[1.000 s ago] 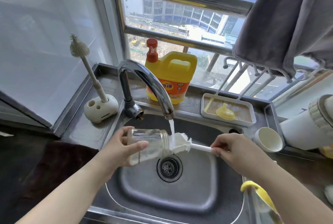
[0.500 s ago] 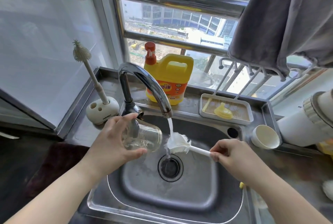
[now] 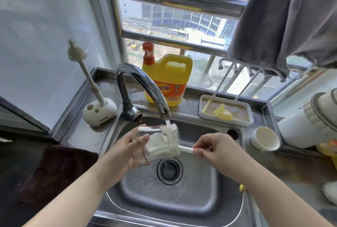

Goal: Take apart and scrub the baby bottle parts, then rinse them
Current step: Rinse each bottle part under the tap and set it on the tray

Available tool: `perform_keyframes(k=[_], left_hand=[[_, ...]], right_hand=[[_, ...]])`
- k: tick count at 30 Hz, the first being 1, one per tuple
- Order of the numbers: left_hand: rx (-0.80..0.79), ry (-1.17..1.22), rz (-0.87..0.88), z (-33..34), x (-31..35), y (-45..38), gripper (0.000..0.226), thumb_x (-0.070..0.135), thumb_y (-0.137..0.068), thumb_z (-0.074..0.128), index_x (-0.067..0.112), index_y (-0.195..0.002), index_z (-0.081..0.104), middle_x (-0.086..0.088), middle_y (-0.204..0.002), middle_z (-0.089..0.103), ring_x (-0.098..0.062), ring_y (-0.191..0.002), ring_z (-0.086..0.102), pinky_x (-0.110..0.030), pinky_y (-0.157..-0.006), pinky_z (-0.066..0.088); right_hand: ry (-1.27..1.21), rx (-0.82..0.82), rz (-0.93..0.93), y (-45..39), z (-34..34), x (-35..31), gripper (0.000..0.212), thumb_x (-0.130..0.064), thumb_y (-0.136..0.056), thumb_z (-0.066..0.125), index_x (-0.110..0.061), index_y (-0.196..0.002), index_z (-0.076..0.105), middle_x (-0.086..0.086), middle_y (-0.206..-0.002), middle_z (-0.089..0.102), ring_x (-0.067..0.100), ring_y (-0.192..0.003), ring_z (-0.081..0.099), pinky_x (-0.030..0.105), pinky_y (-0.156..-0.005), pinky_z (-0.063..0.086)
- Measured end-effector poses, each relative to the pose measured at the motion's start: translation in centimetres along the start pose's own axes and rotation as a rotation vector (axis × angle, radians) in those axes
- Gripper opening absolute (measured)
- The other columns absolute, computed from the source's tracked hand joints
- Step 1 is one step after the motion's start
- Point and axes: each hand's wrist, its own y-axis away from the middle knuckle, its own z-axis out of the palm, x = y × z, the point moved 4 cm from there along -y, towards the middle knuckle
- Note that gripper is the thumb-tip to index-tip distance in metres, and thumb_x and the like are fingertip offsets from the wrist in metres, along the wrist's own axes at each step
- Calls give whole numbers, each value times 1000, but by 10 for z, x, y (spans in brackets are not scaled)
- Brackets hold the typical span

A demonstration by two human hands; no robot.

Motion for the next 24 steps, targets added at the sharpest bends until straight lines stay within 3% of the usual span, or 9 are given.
perform_keyframes(k=[3,7,9,11,13,16,19,21,24], left_hand=[[-57,45,-36,1,-2,-5,70,44,-63,78,21,-125,57,-13,-120,65,-29,-100,66,-40,-72,55],[-43,72,-57,0,-4,-16,65,44,-63,77,20,-120,60,-12,-115,66,-28,-97,66,-40,-69,55],[-27,118,-63,-3,-2,-20,70,45,-61,80,18,-122,59,-14,-117,64,-32,-100,66,-41,-68,56],[-5,143,-53,-9,-1,-21,74,45,-59,80,18,-124,58,-15,-123,62,-35,-106,63,-43,-71,57],[-1,152,-50,-13,-2,-23,73,44,-61,77,18,-127,56,-15,-125,61,-37,-109,62,-47,-76,57],[-1,207,-47,-10,-2,-26,72,42,-64,75,17,-129,54,-15,-129,59,-40,-115,58,-53,-84,51],[37,251,-35,-15,0,-27,78,38,-62,78,14,-131,50,-18,-131,56,-42,-115,57,-51,-80,54],[12,265,-26,-16,-2,-27,80,35,-61,80,16,-132,49,-17,-130,57,-40,-114,58,-52,-81,54],[-33,343,-50,-11,-7,-28,94,24,-51,91,19,-133,47,-19,-131,56,-40,-109,61,-49,-76,57]], right_hand=[[188,-156,-57,-10,-12,-13,6,-30,-86,65,-27,-83,70,-13,-70,58,6,-66,54,18,-62,44],[381,36,-146,-27,-31,-32,13,-31,-90,56,-26,-90,68,-10,-84,63,12,-79,59,28,-71,48],[459,47,-214,-29,-19,-40,14,-27,-92,52,-26,-93,66,-10,-92,64,14,-85,60,30,-72,48],[436,3,-184,-31,-20,-33,14,-28,-91,52,-27,-94,66,-10,-95,65,14,-88,59,31,-75,49],[436,58,-140,-34,-30,-27,14,-32,-91,52,-29,-95,66,-11,-95,65,14,-87,59,29,-74,47],[398,101,-221,-37,-17,-40,12,-31,-92,53,-26,-92,65,-11,-93,64,14,-87,60,29,-73,47],[304,-17,-149,-40,-18,-31,10,-29,-89,58,-26,-90,68,-11,-91,68,11,-86,61,32,-80,50],[266,33,-84,-42,-29,-22,10,-29,-88,60,-27,-89,69,-9,-85,68,11,-79,61,32,-77,51],[191,41,-135,-40,-18,-31,9,-30,-88,62,-26,-89,70,-11,-85,69,6,-78,61,27,-74,51]])
